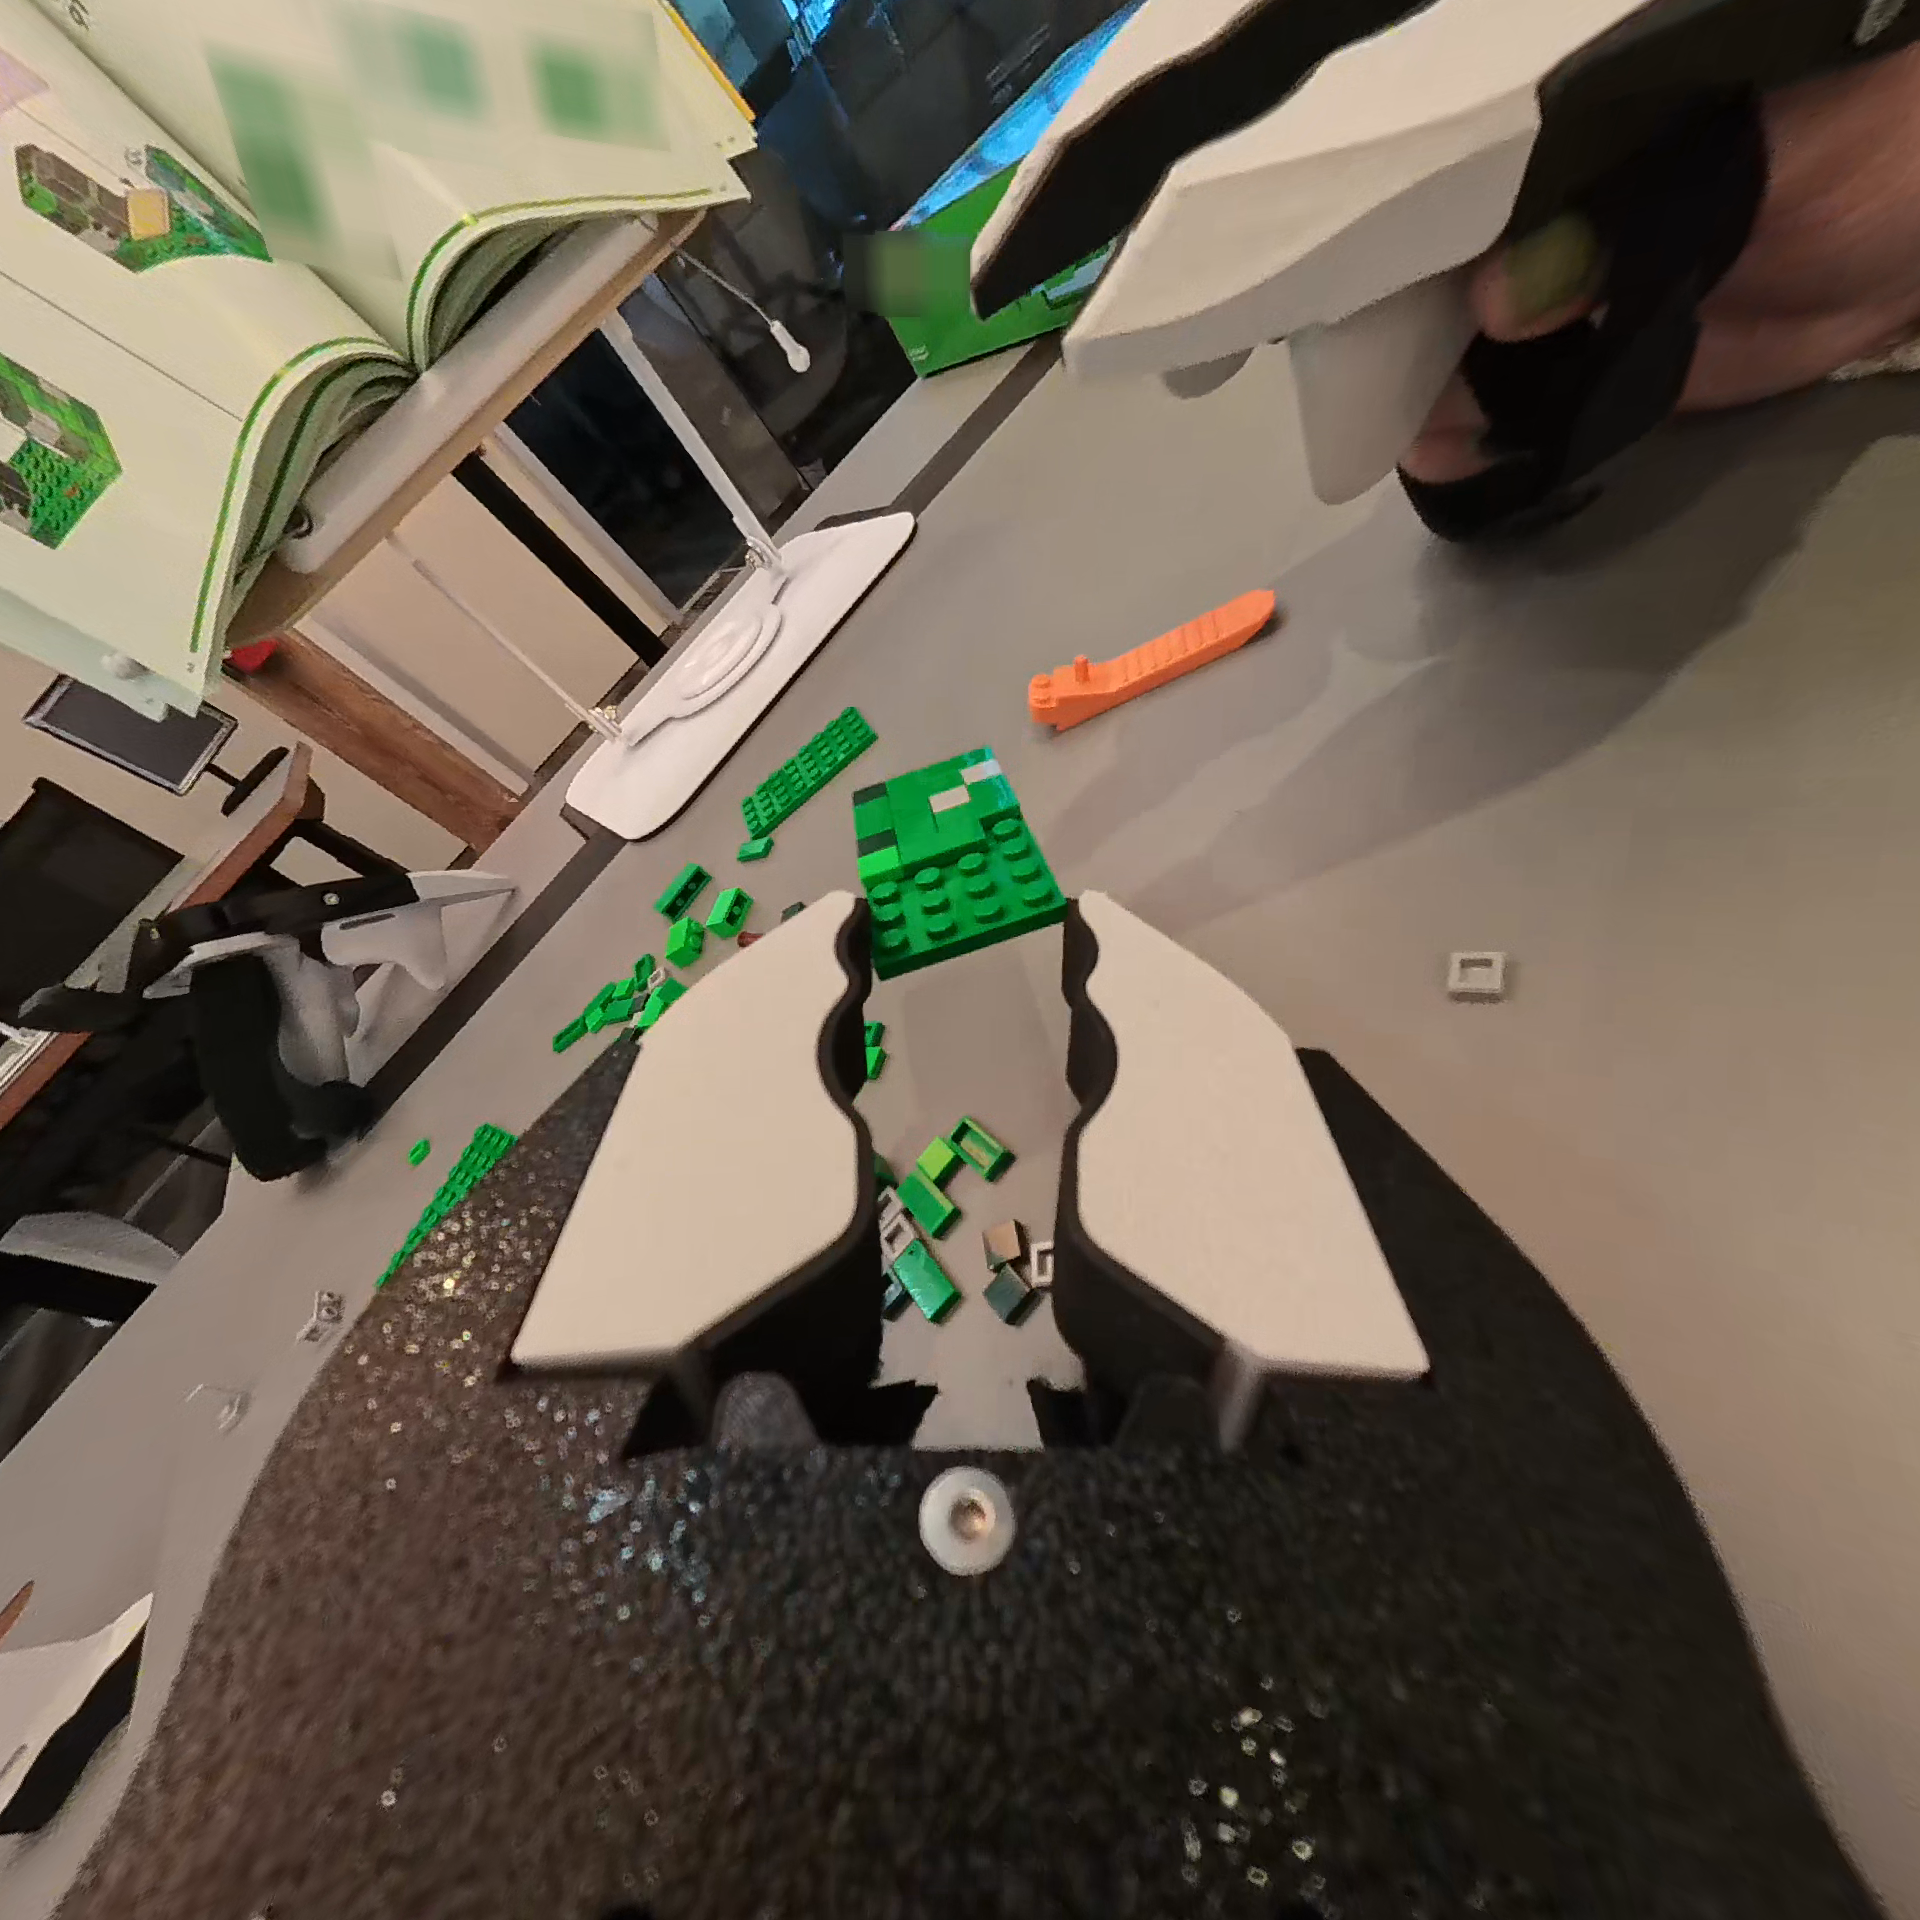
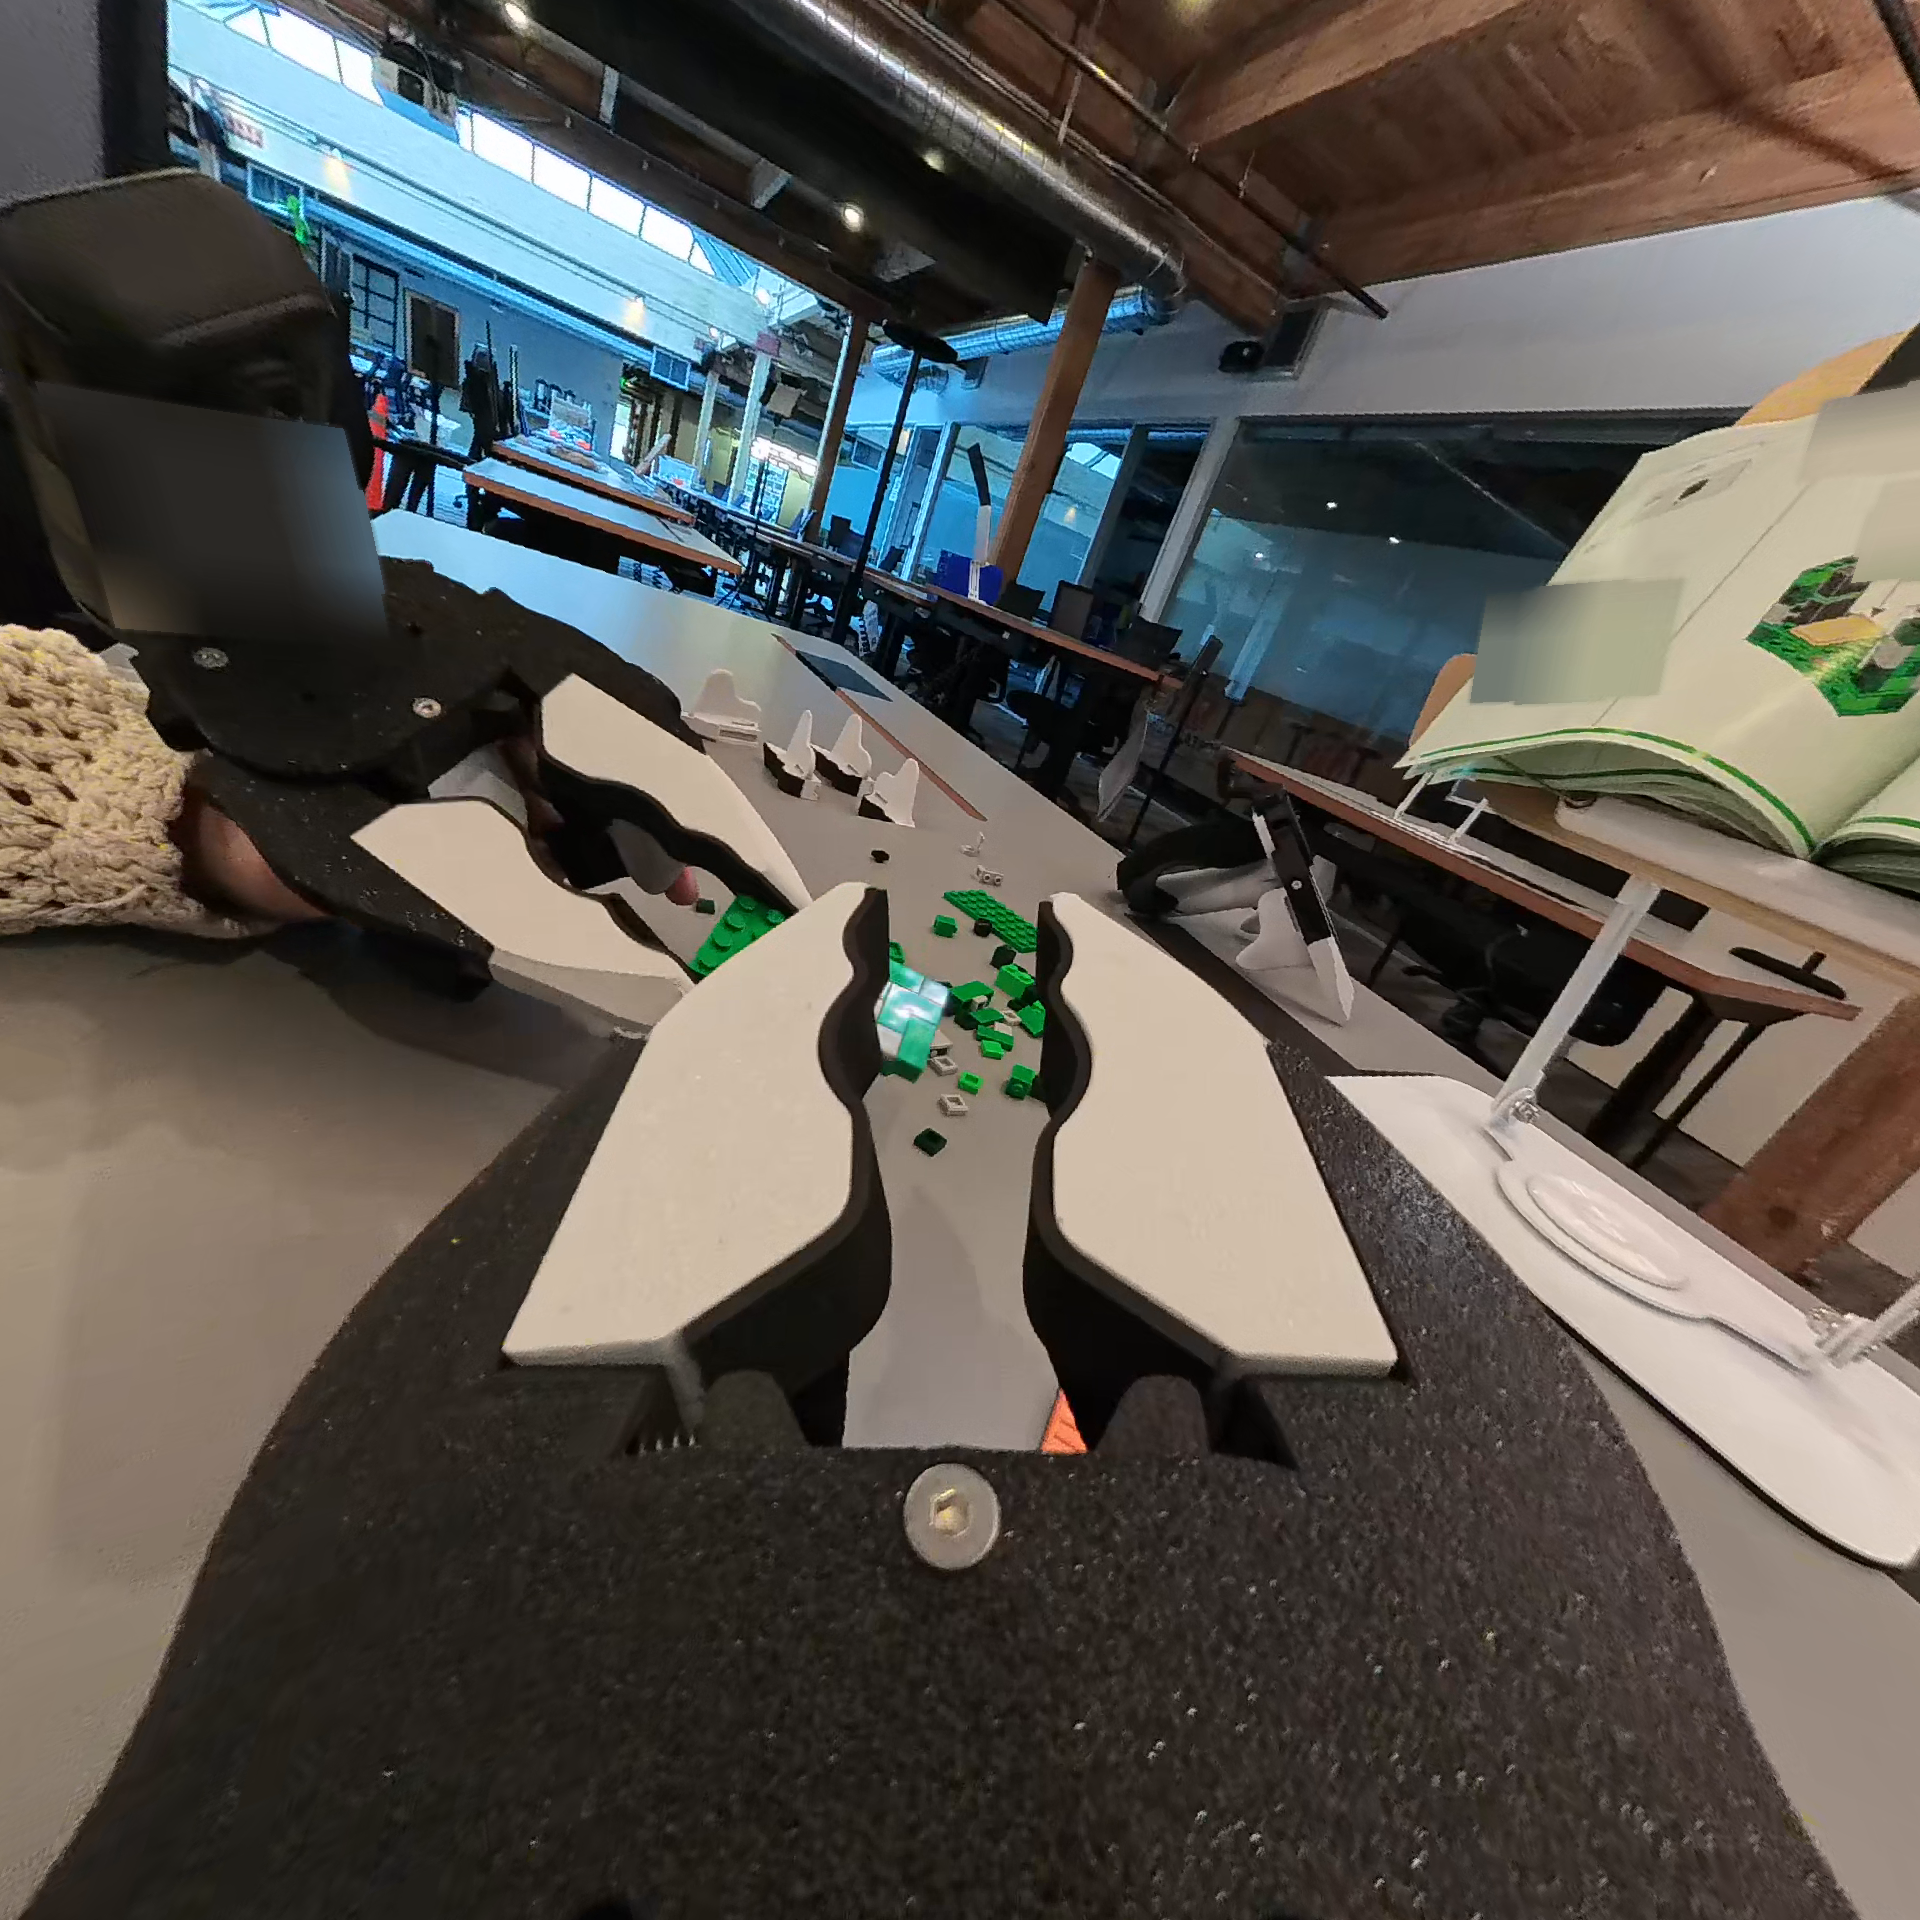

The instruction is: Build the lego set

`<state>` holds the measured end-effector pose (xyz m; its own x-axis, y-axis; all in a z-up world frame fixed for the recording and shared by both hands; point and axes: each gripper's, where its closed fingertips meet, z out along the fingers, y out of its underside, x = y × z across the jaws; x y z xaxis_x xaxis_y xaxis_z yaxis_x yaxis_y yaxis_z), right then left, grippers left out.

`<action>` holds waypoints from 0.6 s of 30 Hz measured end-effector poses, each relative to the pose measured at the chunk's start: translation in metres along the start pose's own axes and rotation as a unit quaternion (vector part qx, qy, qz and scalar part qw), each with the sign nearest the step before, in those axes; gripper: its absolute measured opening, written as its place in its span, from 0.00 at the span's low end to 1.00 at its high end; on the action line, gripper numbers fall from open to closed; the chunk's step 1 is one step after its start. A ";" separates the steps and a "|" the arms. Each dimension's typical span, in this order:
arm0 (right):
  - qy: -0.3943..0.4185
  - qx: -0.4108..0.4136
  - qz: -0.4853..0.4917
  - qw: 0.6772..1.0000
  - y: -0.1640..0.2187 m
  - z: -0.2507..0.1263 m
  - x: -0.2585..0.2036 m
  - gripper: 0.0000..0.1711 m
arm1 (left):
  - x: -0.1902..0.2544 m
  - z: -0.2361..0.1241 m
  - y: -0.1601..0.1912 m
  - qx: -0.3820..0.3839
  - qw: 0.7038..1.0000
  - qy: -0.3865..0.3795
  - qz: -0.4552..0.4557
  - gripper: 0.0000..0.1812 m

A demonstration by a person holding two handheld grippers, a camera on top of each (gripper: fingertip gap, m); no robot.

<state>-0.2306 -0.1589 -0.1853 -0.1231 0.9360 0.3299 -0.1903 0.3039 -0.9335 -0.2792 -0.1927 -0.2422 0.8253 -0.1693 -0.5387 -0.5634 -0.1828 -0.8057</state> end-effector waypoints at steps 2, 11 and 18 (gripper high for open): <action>-0.001 0.000 -0.002 1.000 0.000 0.000 -0.001 0.15 | 0.000 0.000 0.000 -0.001 1.000 0.001 0.001 0.19; -0.003 -0.013 -0.026 1.000 0.003 0.002 -0.005 0.13 | 0.000 0.001 0.001 -0.006 1.000 0.001 0.000 0.19; -0.003 -0.025 -0.044 0.999 0.007 0.004 -0.007 0.13 | -0.002 0.001 0.001 -0.003 1.000 -0.002 -0.008 0.19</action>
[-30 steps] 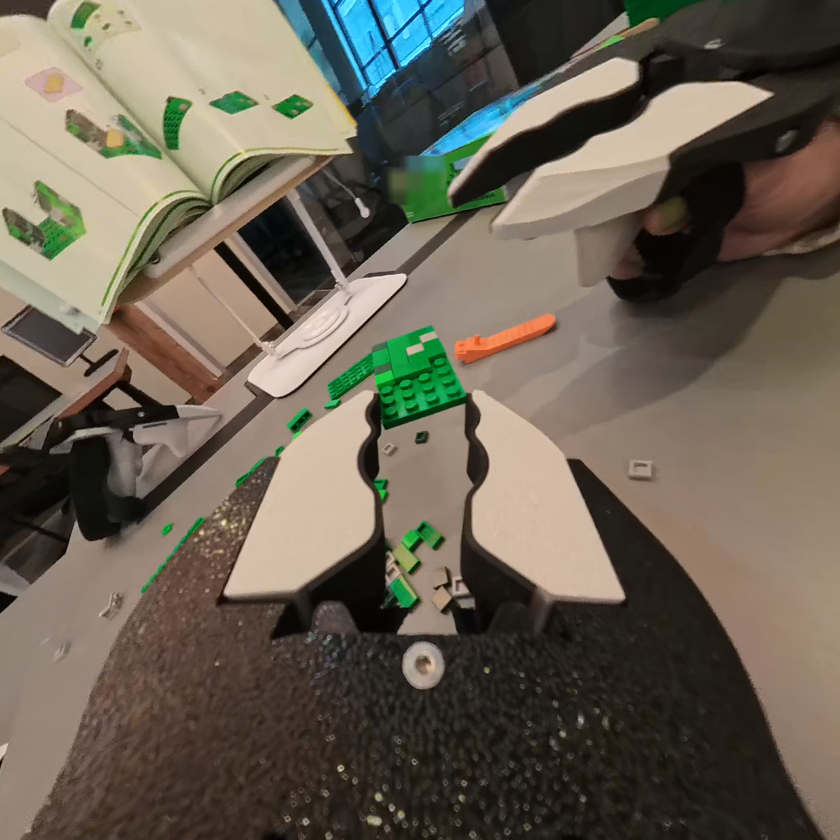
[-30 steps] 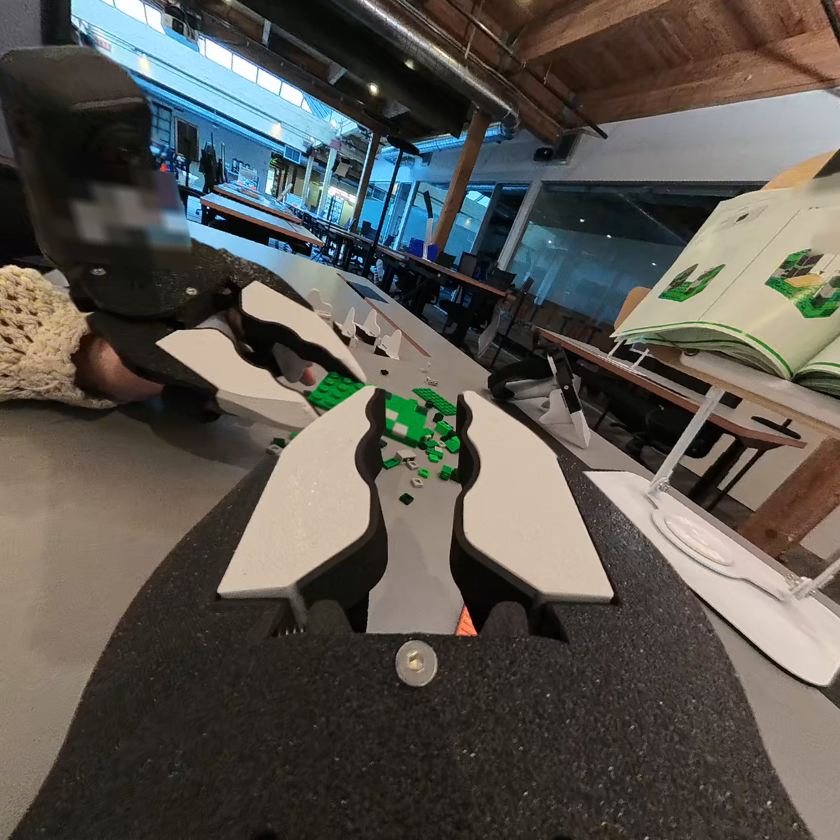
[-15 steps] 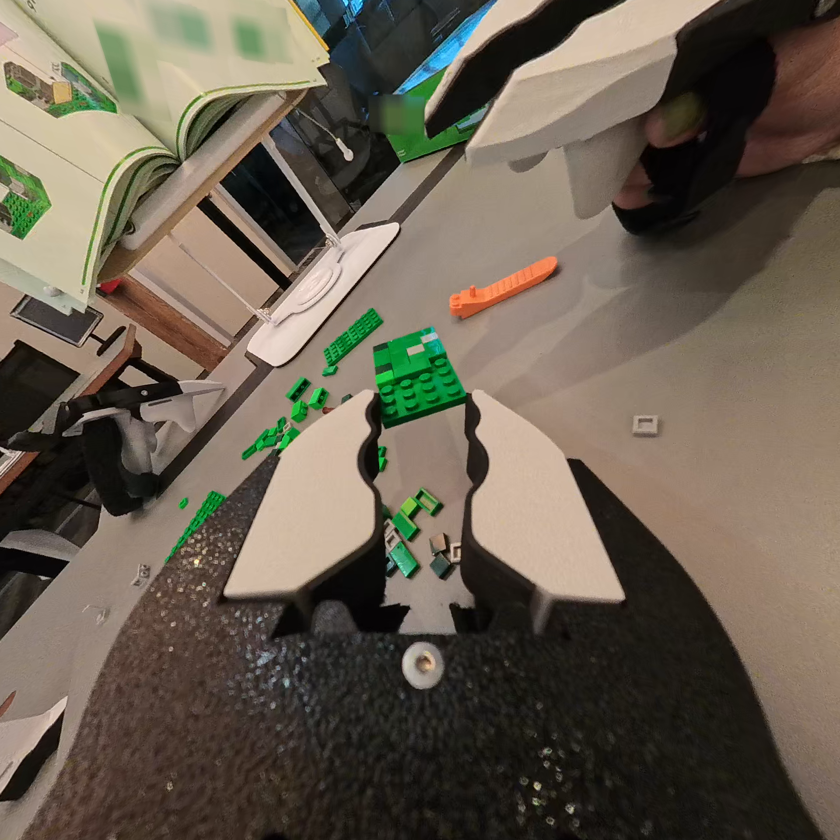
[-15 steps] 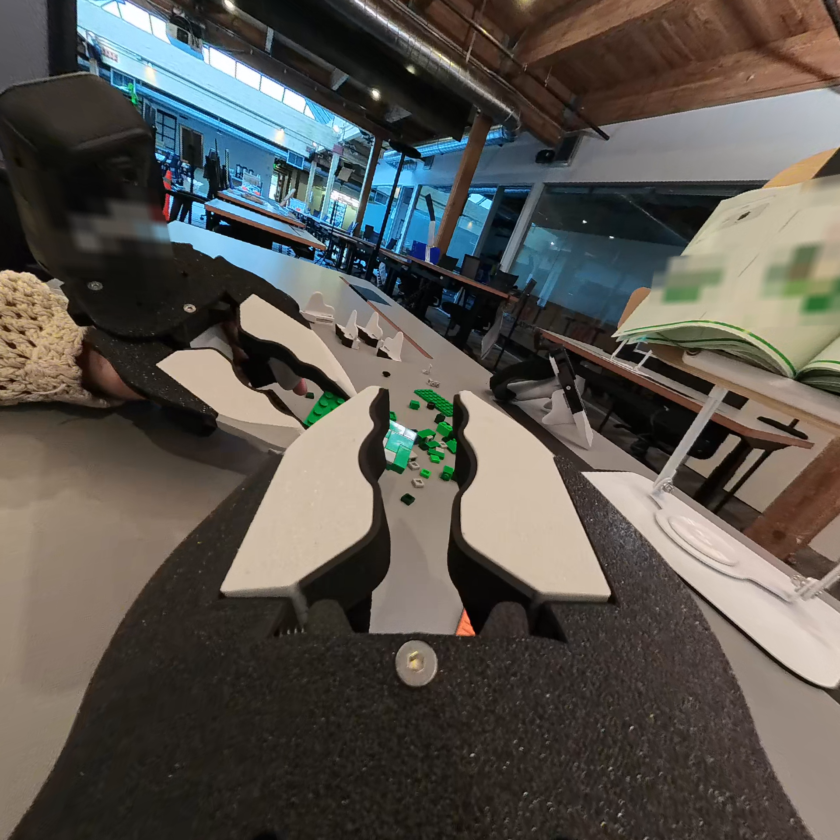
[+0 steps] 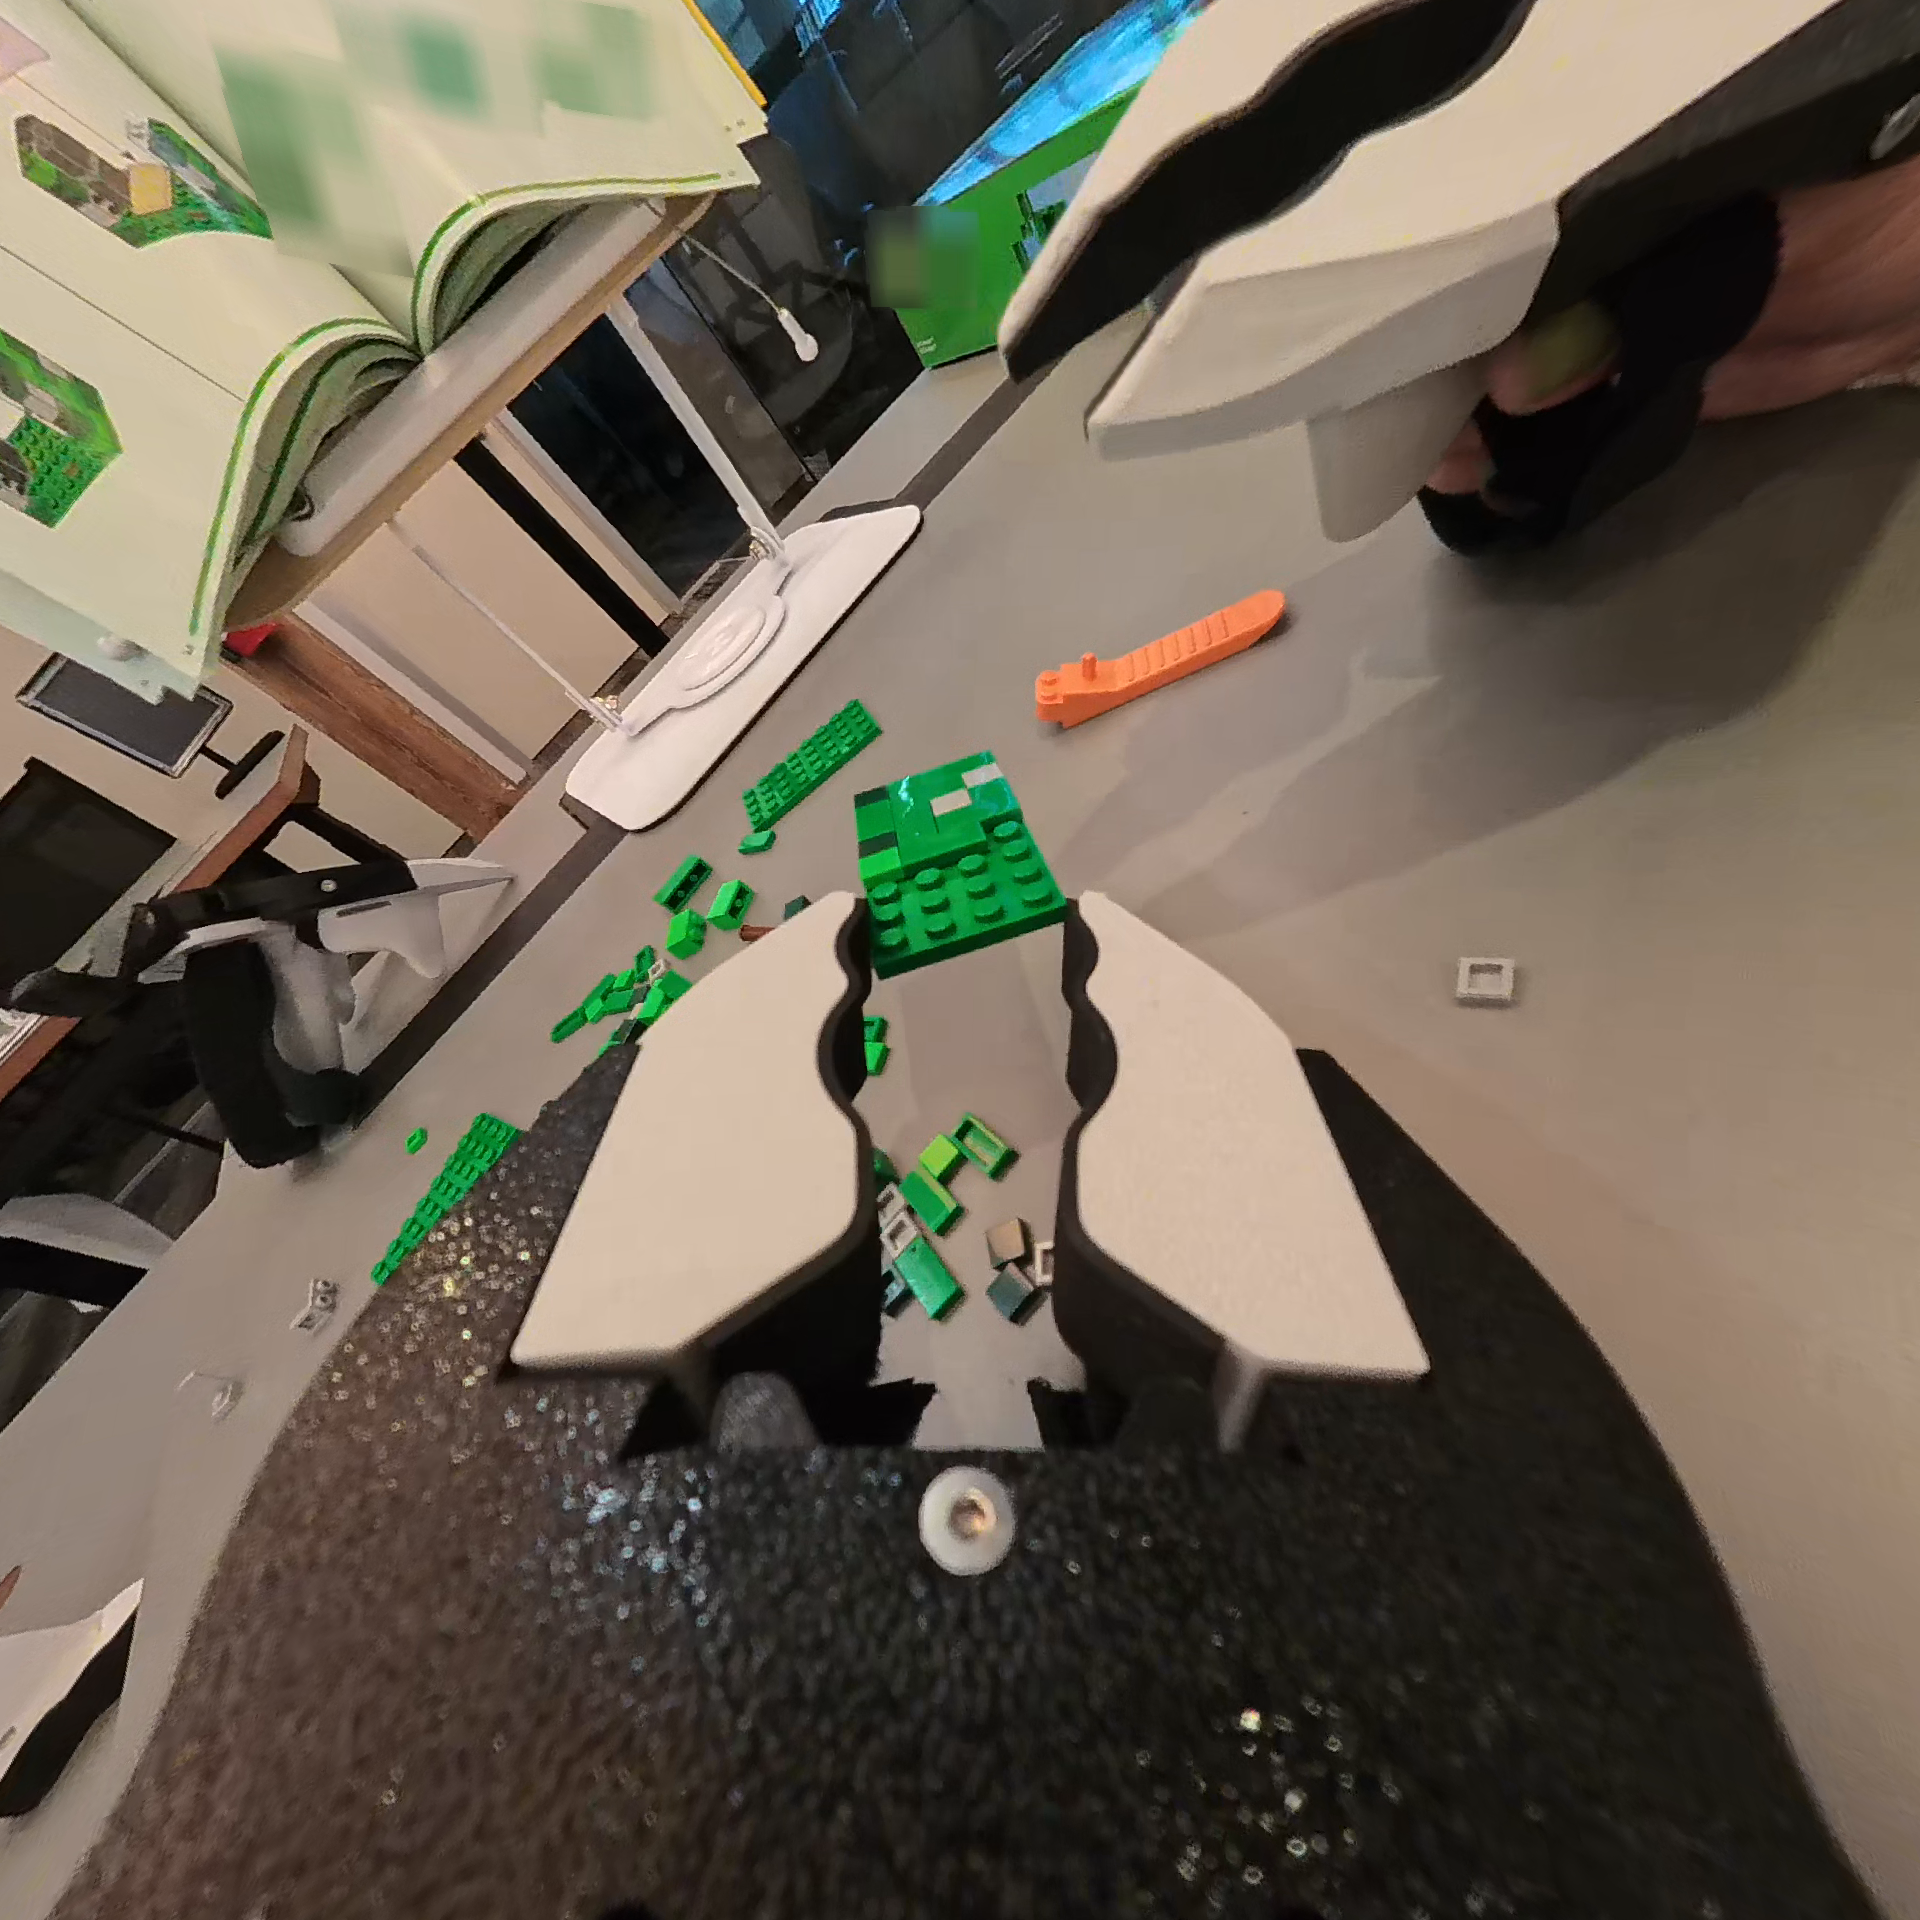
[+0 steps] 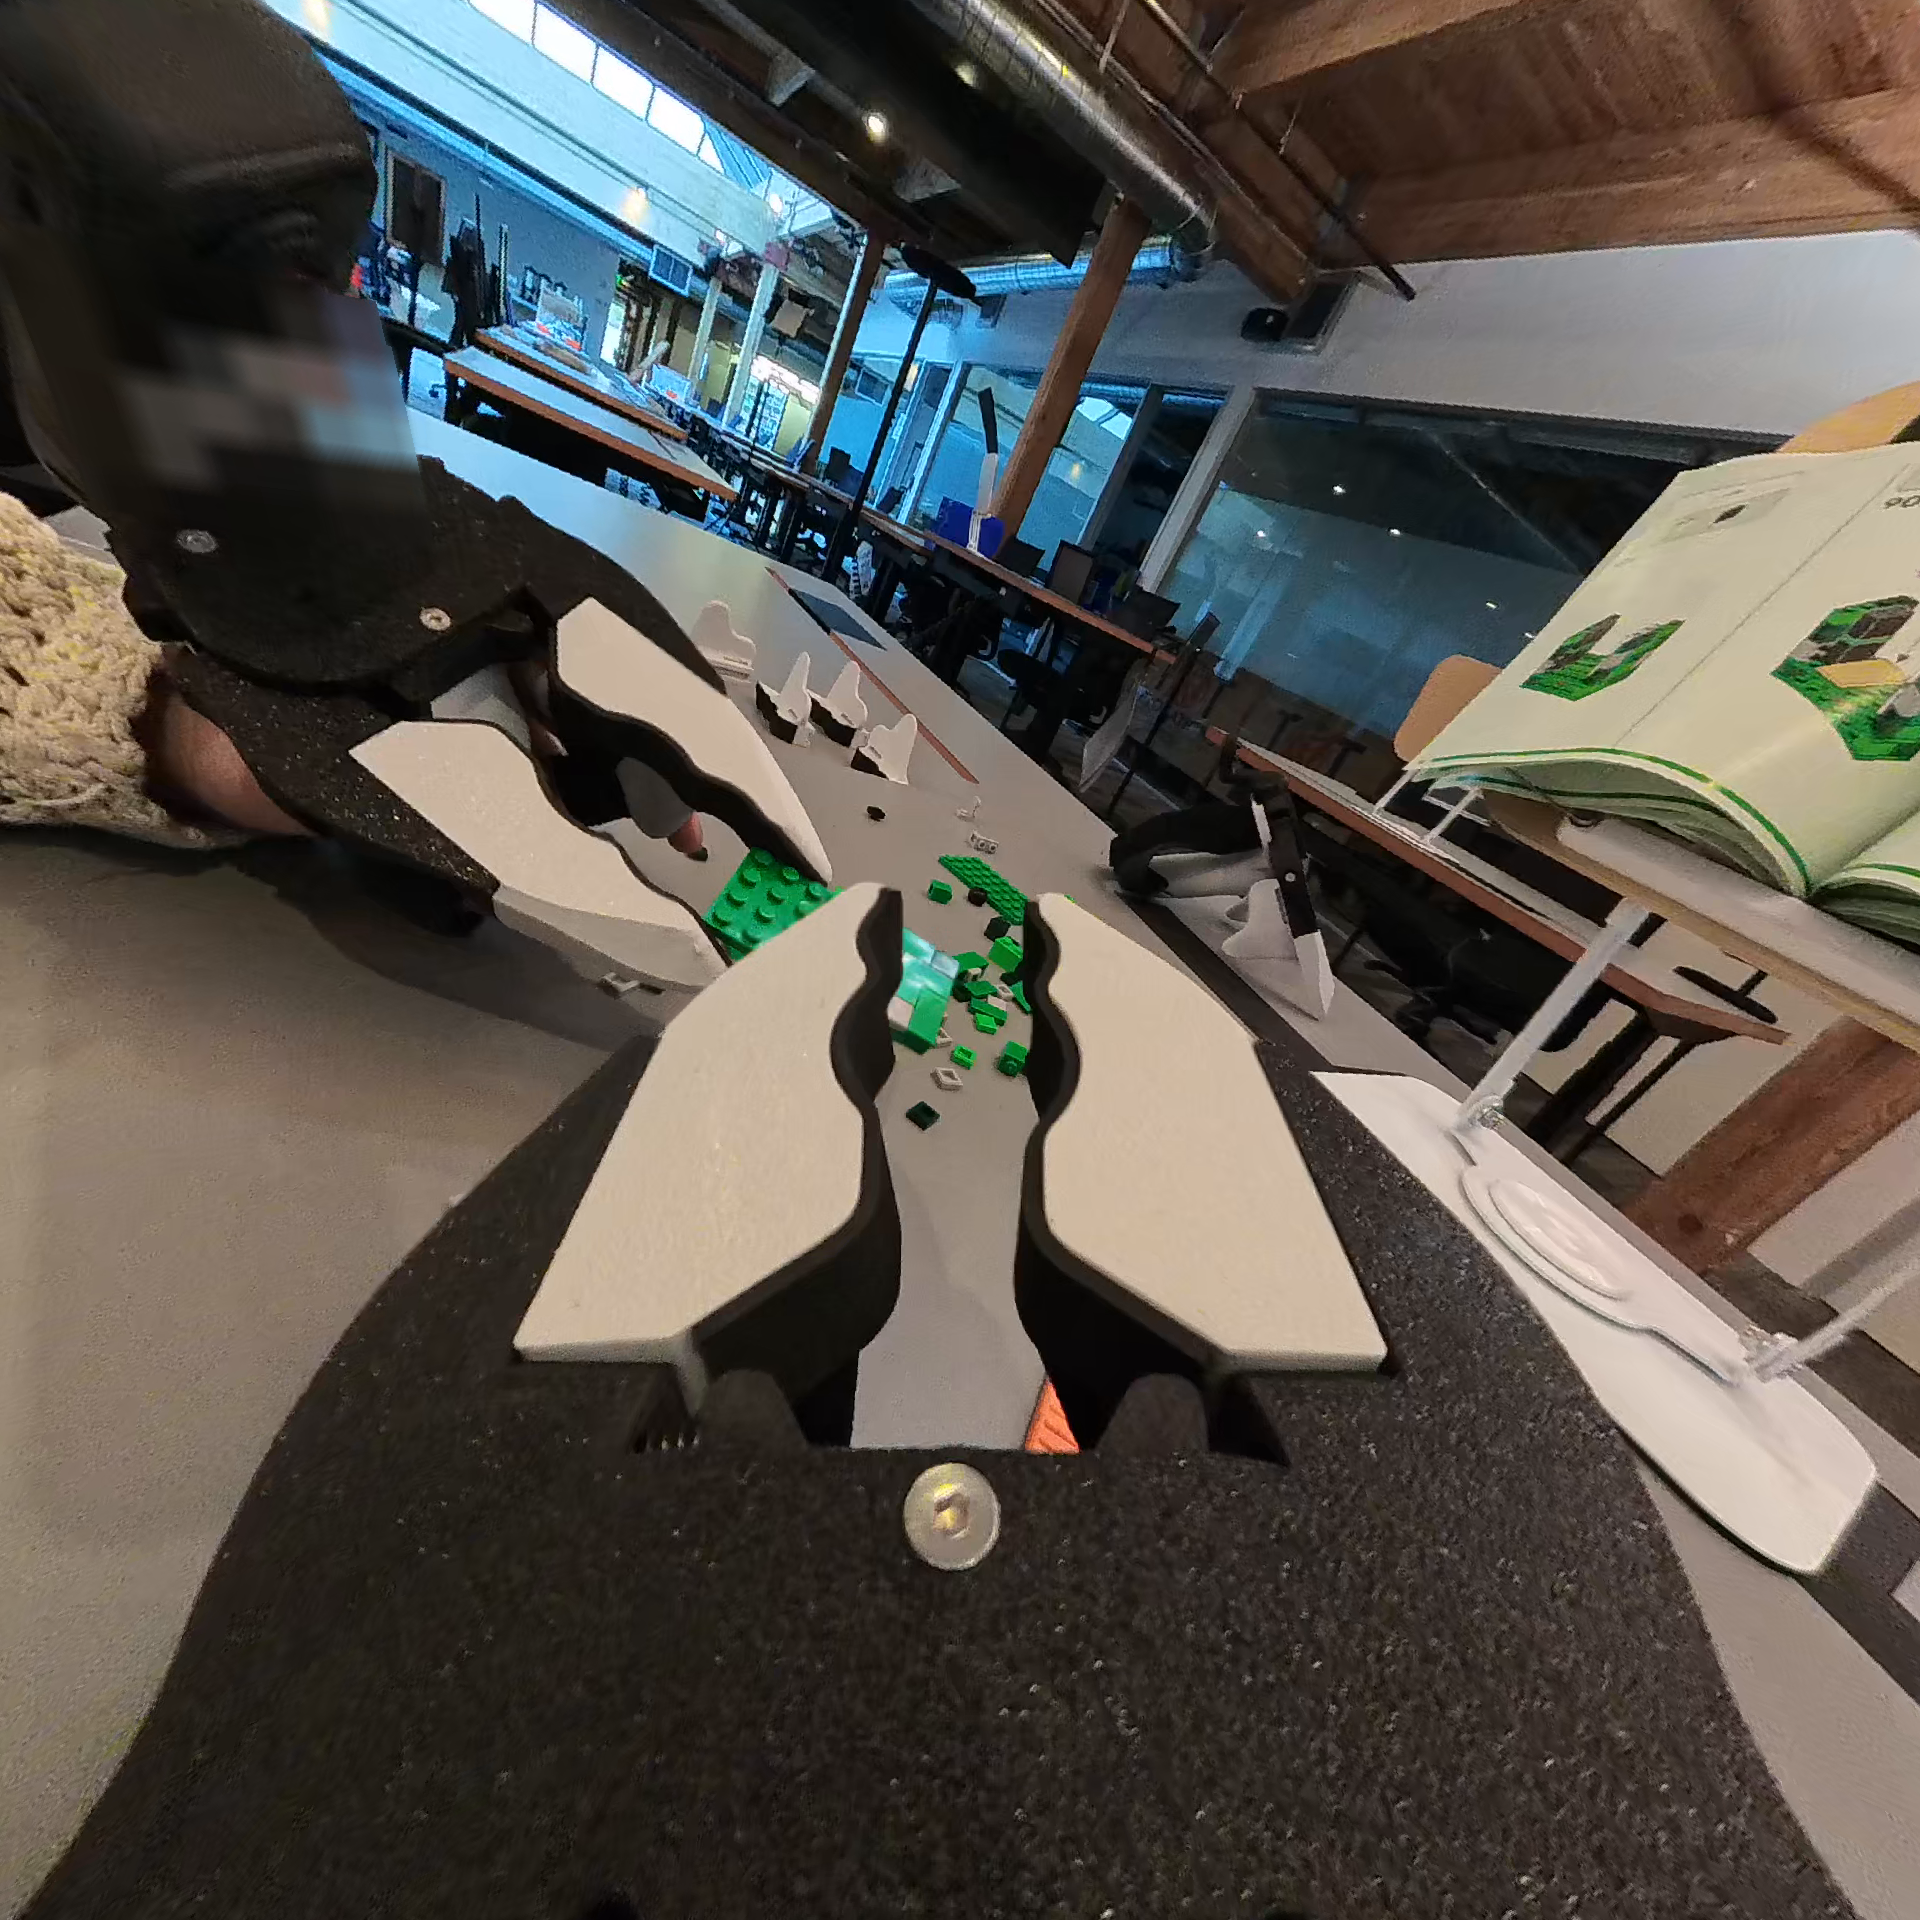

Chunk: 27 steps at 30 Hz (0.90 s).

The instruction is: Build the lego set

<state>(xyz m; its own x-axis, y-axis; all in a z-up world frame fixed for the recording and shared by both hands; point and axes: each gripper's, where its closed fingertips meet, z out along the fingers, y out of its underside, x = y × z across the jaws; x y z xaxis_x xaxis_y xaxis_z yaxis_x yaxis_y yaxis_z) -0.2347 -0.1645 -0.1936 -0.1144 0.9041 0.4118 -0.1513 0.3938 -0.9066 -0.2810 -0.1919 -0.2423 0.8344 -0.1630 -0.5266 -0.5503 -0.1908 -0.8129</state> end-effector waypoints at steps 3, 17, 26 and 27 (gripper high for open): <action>0.002 -0.013 -0.002 1.000 0.004 0.004 0.001 0.12 | -0.007 -0.006 0.004 -0.003 1.000 -0.002 -0.015 0.19; -0.082 -0.182 0.072 0.977 0.069 0.087 0.026 0.02 | -0.133 -0.079 0.056 0.017 0.964 -0.233 -0.128 0.19; -0.275 -0.299 0.073 0.911 0.100 0.062 -0.002 0.07 | -0.104 -0.058 0.039 0.035 0.986 -0.143 -0.082 0.19; -0.264 -0.297 0.063 0.916 0.100 0.063 0.001 0.08 | -0.108 -0.060 0.041 0.025 0.983 -0.159 -0.085 0.19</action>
<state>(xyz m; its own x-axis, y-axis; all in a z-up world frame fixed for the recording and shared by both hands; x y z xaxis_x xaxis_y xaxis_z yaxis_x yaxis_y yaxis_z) -0.3117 -0.1350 -0.2780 -0.5763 0.8040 0.1461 0.4381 0.4549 -0.7753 -0.3960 -0.2402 -0.2041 0.8859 0.1800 -0.4275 -0.4070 -0.1406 -0.9026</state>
